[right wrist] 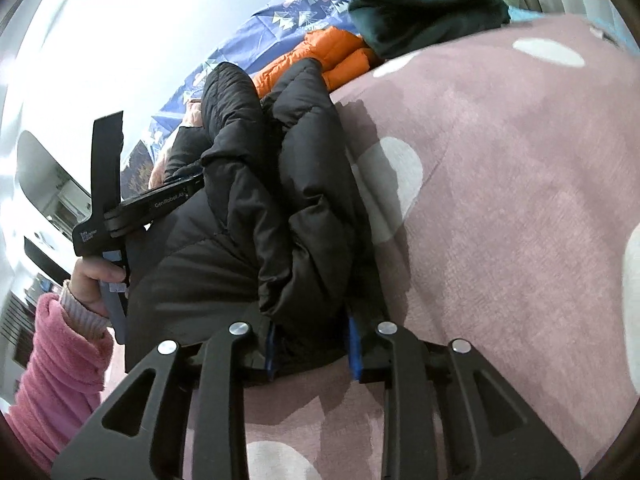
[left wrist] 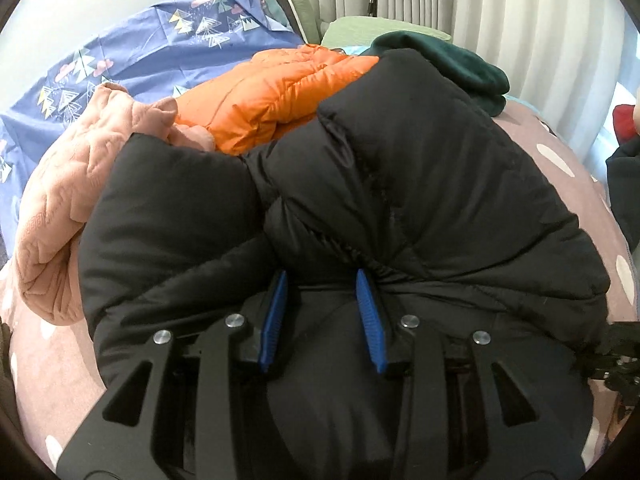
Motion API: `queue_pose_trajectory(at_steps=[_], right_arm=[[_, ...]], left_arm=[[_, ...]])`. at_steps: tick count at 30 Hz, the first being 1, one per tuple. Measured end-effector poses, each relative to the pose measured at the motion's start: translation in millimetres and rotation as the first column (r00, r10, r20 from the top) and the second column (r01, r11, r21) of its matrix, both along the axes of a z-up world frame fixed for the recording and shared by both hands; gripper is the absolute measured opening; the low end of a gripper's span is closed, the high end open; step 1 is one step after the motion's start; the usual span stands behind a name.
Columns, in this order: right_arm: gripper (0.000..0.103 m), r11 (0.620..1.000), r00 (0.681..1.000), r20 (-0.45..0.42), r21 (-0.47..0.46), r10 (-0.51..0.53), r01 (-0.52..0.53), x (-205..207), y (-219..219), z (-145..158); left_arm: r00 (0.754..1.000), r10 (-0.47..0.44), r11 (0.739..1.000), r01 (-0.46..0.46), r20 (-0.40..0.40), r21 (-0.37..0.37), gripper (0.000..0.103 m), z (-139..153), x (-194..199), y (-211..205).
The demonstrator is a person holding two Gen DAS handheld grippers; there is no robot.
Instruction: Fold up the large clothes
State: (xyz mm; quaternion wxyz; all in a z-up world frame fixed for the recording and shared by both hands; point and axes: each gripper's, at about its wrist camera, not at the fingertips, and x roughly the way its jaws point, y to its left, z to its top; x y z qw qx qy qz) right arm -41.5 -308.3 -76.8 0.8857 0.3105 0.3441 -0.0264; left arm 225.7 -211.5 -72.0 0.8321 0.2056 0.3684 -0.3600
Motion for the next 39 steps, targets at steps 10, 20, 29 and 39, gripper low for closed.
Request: queue_pose_trajectory(at_steps=[10, 20, 29, 39], right_arm=[[0.058, 0.95, 0.991, 0.111, -0.311, 0.074, -0.036, -17, 12, 90], [0.03, 0.994, 0.999, -0.009, -0.099, 0.046, -0.047, 44, -7, 0], [0.031, 0.99, 0.998, -0.022, -0.121, 0.065, -0.067, 40, -2, 2], [0.034, 0.988, 0.998, -0.019, -0.139, 0.068, -0.069, 43, 7, 4]], left_arm=[[1.0, 0.001, 0.998, -0.001, 0.003, -0.056, 0.037, 0, -3, 5], [0.996, -0.016, 0.98, -0.001, -0.083, -0.2, 0.037, 0, 7, 24], [0.988, 0.018, 0.91, -0.079, -0.151, -0.408, 0.036, 28, 16, 71], [0.981, 0.107, 0.922, -0.159, -0.164, -0.352, 0.037, -16, 54, 80]])
